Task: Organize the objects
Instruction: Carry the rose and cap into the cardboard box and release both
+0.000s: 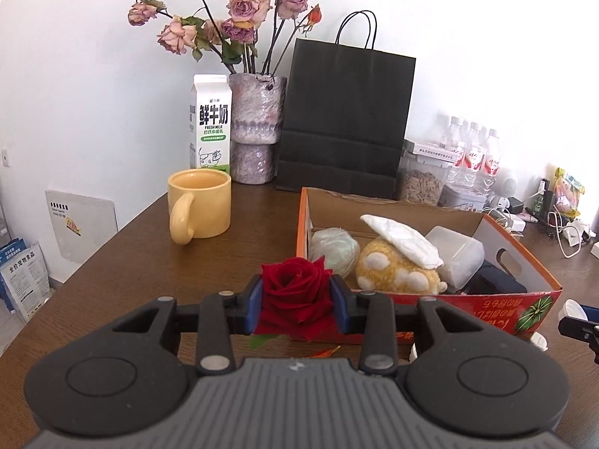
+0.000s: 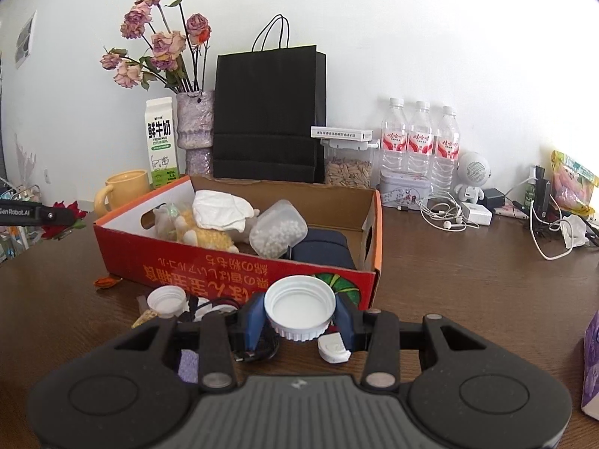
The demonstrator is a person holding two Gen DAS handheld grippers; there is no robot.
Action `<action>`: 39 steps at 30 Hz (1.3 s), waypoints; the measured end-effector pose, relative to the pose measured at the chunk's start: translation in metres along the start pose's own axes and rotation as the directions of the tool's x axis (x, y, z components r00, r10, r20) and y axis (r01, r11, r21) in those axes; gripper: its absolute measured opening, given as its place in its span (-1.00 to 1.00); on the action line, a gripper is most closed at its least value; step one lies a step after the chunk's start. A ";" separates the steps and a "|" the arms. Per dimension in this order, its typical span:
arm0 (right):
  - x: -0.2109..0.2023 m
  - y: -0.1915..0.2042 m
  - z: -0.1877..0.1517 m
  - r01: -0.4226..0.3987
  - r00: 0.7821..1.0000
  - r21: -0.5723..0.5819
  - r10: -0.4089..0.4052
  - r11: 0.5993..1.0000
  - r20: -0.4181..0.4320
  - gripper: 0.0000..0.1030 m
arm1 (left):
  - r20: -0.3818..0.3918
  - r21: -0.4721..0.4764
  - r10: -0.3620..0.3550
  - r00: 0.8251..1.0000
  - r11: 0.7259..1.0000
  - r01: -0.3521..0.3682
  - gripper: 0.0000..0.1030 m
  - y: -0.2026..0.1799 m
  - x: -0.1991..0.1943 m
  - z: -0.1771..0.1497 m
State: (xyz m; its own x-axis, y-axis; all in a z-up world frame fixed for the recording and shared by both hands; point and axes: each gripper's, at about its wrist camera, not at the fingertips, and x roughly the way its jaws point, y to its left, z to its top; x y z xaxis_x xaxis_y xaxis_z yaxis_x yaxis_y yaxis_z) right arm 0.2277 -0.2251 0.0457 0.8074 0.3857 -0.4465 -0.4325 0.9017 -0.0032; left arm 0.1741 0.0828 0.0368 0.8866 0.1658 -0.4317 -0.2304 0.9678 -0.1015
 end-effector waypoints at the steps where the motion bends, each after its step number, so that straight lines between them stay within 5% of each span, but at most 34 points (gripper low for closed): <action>1: 0.000 0.001 0.003 -0.002 1.000 -0.002 0.002 1.000 0.007 -0.24 | 0.006 0.003 -0.007 1.000 1.000 0.007 -0.26 -0.003 0.000 0.002; 22: 0.048 0.021 0.052 -0.025 0.995 0.000 0.025 1.000 0.102 -0.24 | 0.056 0.011 -0.091 0.994 0.996 0.090 -0.26 -0.058 0.035 0.028; 39: 0.109 0.014 0.052 0.004 0.998 0.011 -0.005 1.000 0.061 -0.24 | 0.059 0.015 0.013 0.998 1.000 -0.014 -0.26 -0.069 0.099 0.024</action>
State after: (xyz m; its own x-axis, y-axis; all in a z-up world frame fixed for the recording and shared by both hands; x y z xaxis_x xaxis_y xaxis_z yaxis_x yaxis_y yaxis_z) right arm 0.3301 -0.1602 0.0432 0.8325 0.3925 -0.3910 -0.4247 0.9053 0.0044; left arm 0.2876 0.0365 0.0223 0.9058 0.1889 -0.3793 -0.2363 0.9682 -0.0821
